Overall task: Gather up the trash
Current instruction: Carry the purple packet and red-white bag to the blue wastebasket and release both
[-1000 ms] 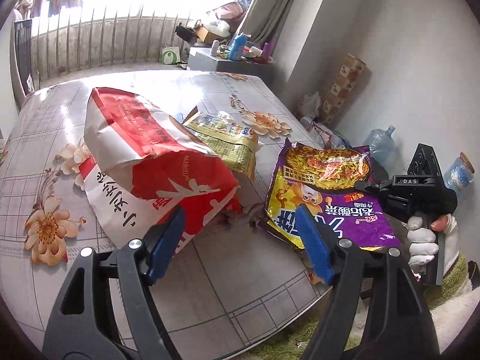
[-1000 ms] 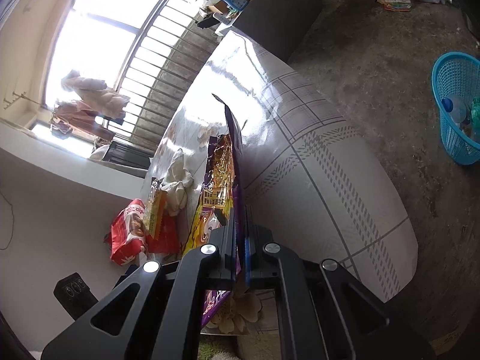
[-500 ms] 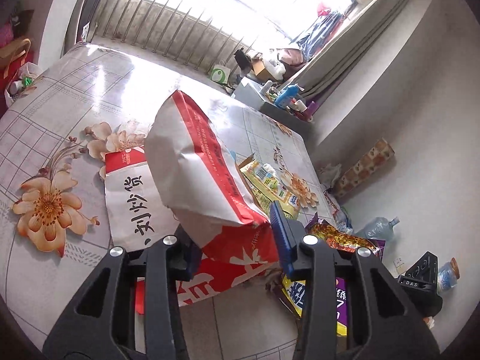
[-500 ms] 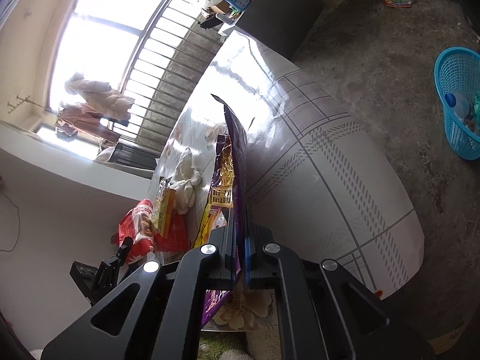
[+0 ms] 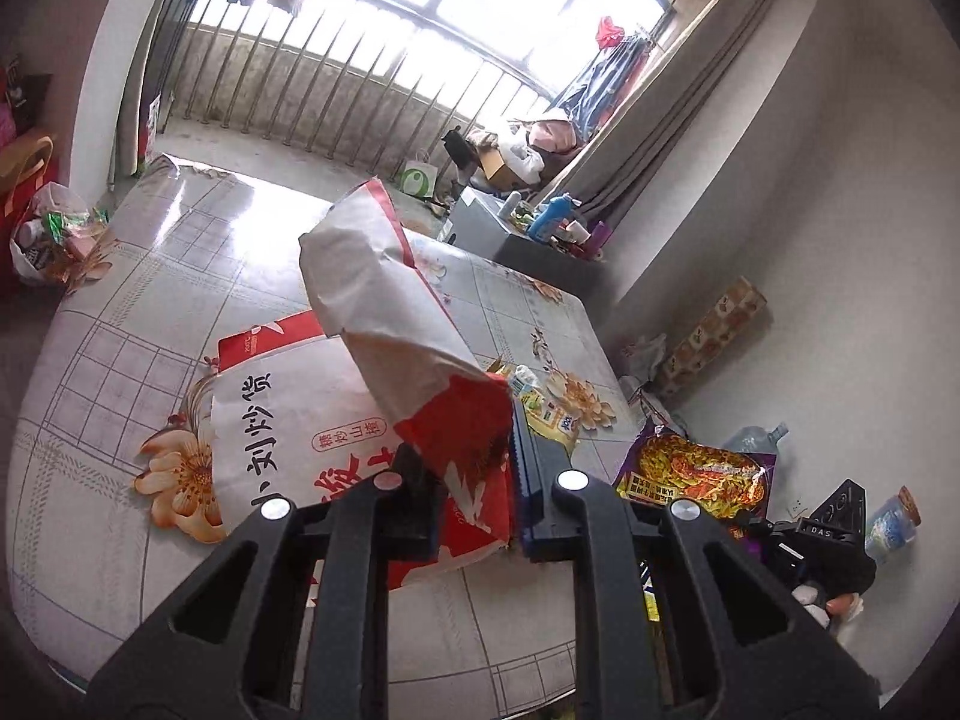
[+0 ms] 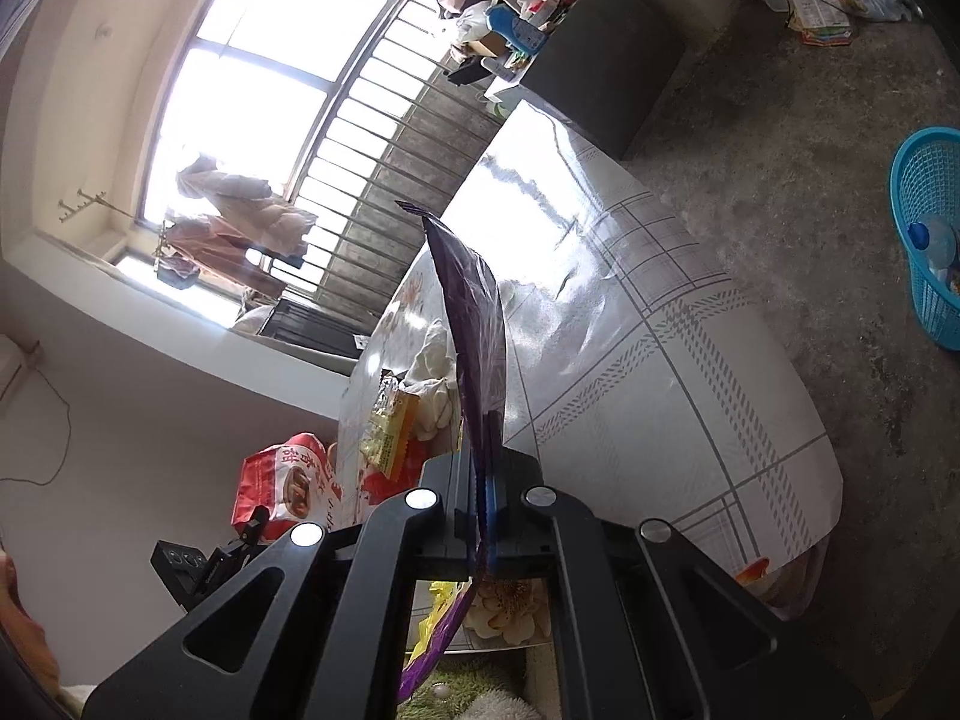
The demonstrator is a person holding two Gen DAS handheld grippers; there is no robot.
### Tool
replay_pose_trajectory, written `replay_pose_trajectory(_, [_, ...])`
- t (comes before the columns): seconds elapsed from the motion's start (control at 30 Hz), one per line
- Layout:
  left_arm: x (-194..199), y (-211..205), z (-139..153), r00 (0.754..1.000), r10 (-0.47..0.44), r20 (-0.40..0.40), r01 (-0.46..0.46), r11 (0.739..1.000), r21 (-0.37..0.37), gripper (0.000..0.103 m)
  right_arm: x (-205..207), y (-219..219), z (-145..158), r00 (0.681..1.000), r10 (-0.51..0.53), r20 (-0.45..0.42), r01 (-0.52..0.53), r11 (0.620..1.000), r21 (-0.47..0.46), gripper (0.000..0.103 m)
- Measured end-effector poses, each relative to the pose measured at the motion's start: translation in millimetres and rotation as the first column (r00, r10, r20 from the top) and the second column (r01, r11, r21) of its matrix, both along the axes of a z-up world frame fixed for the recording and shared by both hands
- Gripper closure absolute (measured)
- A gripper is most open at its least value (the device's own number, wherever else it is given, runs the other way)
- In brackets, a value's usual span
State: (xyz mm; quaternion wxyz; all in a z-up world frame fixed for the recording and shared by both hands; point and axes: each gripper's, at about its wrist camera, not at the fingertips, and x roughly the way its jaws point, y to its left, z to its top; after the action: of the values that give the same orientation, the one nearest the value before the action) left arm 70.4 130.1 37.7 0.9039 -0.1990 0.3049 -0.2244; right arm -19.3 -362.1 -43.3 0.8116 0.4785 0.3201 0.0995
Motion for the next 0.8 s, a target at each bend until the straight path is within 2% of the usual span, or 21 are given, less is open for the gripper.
replay_pose_trajectory(0.13, [-5.6,-0.6,33.5,0.997,-0.056,0.060,0.056,0.998,-0.005,0.088,-12.6,-12.2,17.2,0.998,-0.037,0.052,0.038,0.999,-0.011,0.101])
replay_pose_trajectory(0.27, [-3.9,-21.5,69.0,0.980,-0.162,0.119,0.168,0.985,-0.045,0.088,-35.4,-38.8,43.4,0.985,-0.133,0.114,0.141,0.988,-0.066,0.101])
replay_pose_trajectory(0.37, [4.0,-52.3,88.4,0.957,-0.255,0.139,0.264,0.963,-0.050,0.088,-58.1,-63.3,64.8,0.958,-0.236,0.160,0.256,0.960,-0.116,0.101])
replay_pose_trajectory(0.47, [20.9,-97.6,102.2,0.920,-0.372,0.122,0.383,0.920,-0.080,0.088,-85.3,-88.2,82.0,0.914,-0.358,0.189,0.393,0.899,-0.194,0.101])
replay_pose_trajectory(0.57, [41.7,-156.0,108.8,0.869,-0.491,0.071,0.496,0.859,-0.127,0.088,-107.9,-107.0,92.7,0.855,-0.479,0.201,0.519,0.801,-0.300,0.101])
replay_pose_trajectory(0.6, [48.6,-178.5,109.0,0.844,-0.535,0.043,0.535,0.832,-0.147,0.088,-114.2,-113.2,94.5,0.833,-0.514,0.203,0.553,0.765,-0.332,0.101])
replay_pose_trajectory(0.7, [65.9,-252.7,103.4,0.759,-0.650,-0.039,0.629,0.748,-0.211,0.088,-129.1,-134.1,91.2,0.770,-0.606,0.200,0.627,0.659,-0.415,0.101])
replay_pose_trajectory(0.8, [73.9,-331.2,90.4,0.666,-0.738,-0.113,0.701,0.670,-0.245,0.088,-136.7,-156.6,78.8,0.715,-0.675,0.181,0.665,0.578,-0.472,0.101])
